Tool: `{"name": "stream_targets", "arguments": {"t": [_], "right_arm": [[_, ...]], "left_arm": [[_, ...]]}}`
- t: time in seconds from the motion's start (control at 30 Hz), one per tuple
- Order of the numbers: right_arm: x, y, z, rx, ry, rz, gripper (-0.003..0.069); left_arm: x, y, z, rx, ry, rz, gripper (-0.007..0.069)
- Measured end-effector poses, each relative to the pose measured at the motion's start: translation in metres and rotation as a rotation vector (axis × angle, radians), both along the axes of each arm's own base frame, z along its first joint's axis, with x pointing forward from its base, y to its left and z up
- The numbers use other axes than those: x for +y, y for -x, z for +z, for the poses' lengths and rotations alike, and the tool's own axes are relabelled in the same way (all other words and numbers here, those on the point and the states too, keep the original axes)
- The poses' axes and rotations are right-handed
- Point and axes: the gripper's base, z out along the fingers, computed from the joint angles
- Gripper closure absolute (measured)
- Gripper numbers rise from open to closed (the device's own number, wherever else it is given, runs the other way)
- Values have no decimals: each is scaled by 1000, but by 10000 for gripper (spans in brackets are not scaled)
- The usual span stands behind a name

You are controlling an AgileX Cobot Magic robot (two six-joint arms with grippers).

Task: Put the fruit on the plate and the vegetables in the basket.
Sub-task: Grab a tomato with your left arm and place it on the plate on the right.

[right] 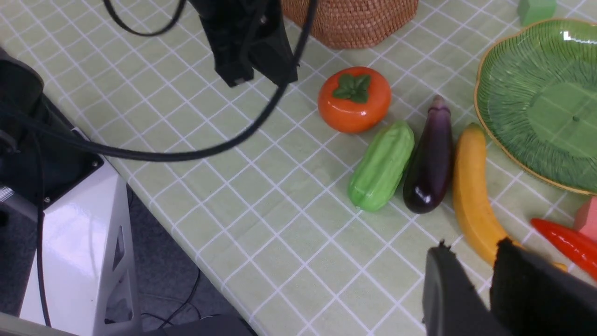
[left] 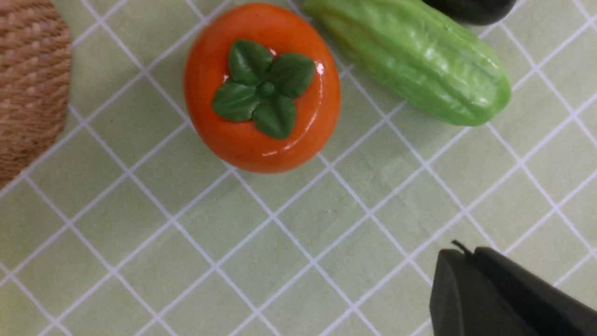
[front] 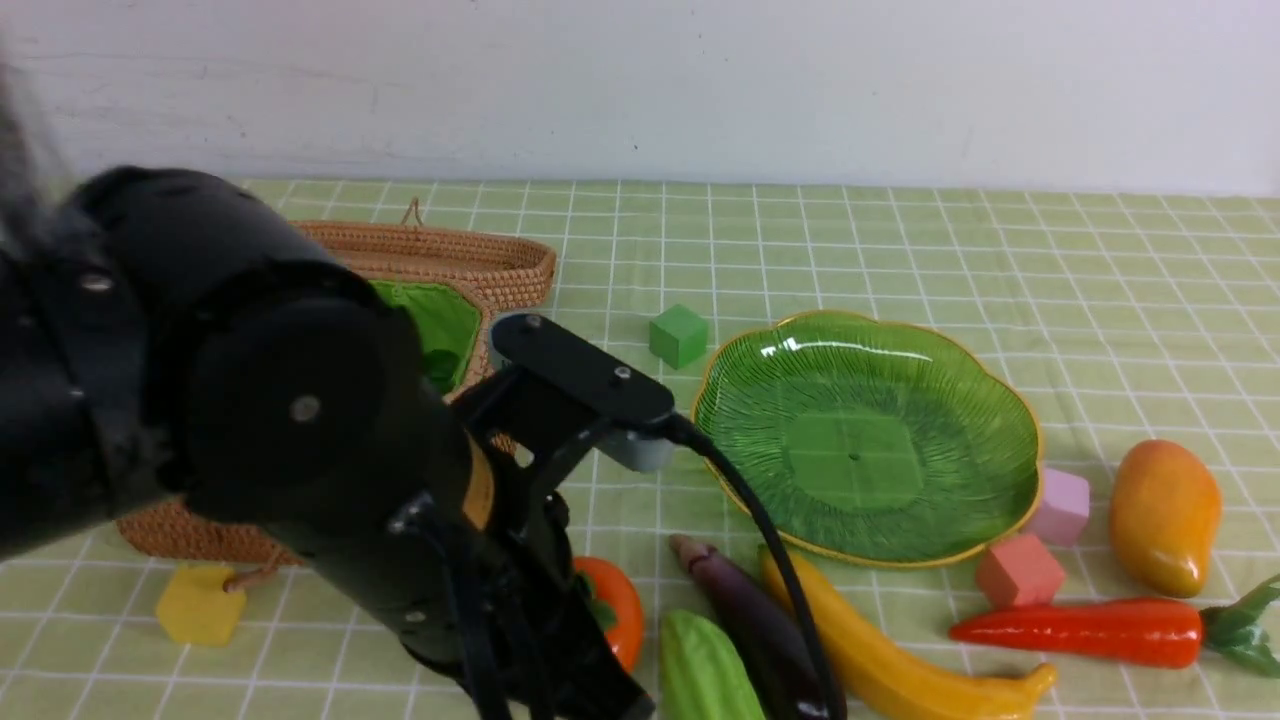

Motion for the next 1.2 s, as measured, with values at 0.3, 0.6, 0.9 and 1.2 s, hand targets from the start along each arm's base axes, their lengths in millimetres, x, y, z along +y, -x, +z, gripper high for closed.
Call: {"name": "stream_targets", "arguments": {"t": [0.3, 0.6, 0.9, 1.2], "right_arm": [[0, 0, 0, 0, 0, 0, 501], [0, 0, 0, -1, 2, -2, 501], [-1, -1, 0, -5, 11, -8, 501], [-1, -1, -1, -8, 17, -11, 501]], "left_arm": [[-22, -32, -38, -109, -62, -46, 71], [-32, -46, -69, -106, -133, -78, -38], [-37, -52, -93, -78, -198, -100, -22], [-37, -58, -99, -111, -249, -134, 36]]}}
